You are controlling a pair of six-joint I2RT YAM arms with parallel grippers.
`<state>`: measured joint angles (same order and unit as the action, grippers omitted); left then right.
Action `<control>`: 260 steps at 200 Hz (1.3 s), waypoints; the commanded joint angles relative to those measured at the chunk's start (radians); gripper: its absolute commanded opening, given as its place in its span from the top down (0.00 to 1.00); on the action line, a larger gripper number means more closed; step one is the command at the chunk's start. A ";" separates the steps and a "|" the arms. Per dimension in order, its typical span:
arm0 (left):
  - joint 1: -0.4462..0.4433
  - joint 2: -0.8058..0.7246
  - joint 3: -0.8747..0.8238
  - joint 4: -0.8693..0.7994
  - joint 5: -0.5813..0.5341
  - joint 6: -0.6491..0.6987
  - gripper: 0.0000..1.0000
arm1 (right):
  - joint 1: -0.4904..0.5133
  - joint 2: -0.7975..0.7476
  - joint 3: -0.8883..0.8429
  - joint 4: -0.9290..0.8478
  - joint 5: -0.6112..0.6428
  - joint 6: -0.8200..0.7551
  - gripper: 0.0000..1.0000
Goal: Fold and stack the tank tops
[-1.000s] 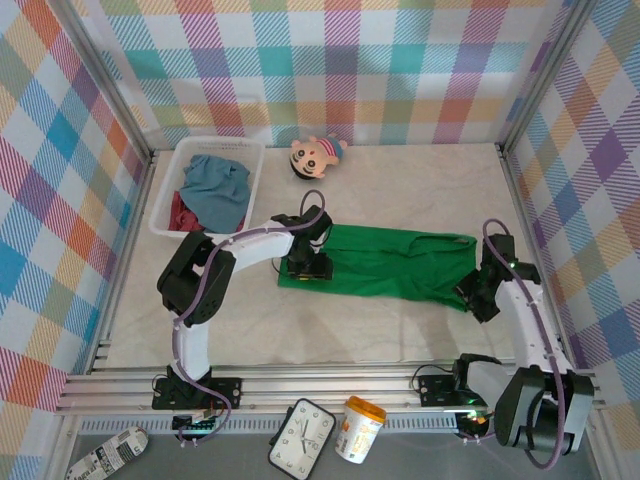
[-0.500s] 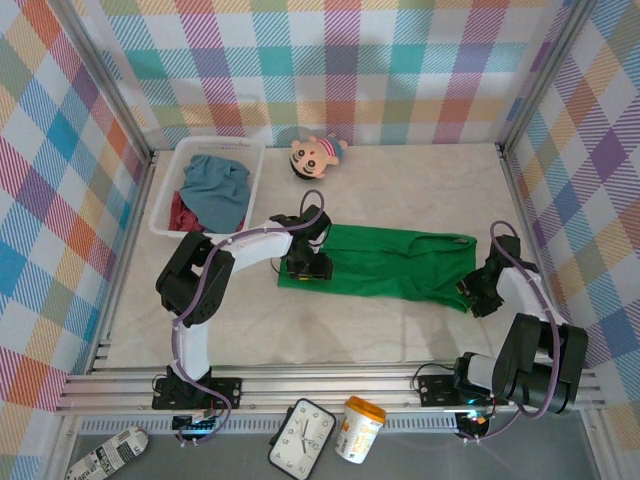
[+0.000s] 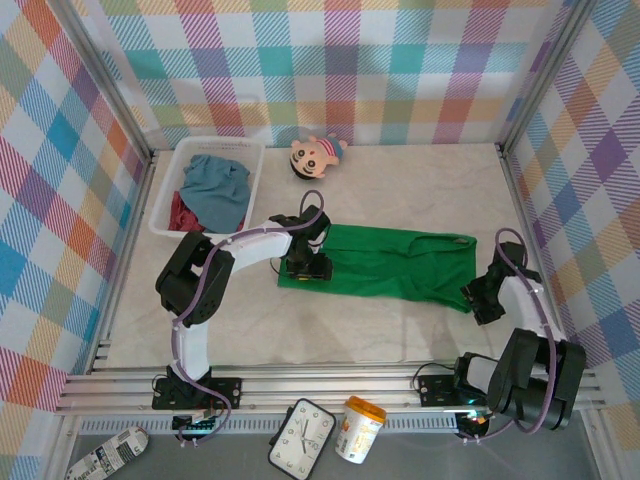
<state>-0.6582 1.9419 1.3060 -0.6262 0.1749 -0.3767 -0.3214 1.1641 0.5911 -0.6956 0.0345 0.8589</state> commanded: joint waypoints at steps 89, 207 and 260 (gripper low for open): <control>0.008 0.020 -0.044 -0.067 -0.011 0.014 0.47 | -0.035 0.069 -0.042 0.109 -0.074 -0.033 0.87; 0.031 -0.006 -0.058 -0.089 -0.041 0.031 0.47 | -0.034 0.182 0.147 -0.002 -0.183 0.009 0.95; 0.058 -0.027 -0.080 -0.089 -0.046 0.032 0.47 | -0.051 0.259 0.180 0.045 -0.239 0.080 0.91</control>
<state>-0.6224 1.9190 1.2728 -0.6304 0.1719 -0.3683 -0.3626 1.3972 0.7296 -0.6659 -0.1471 0.8749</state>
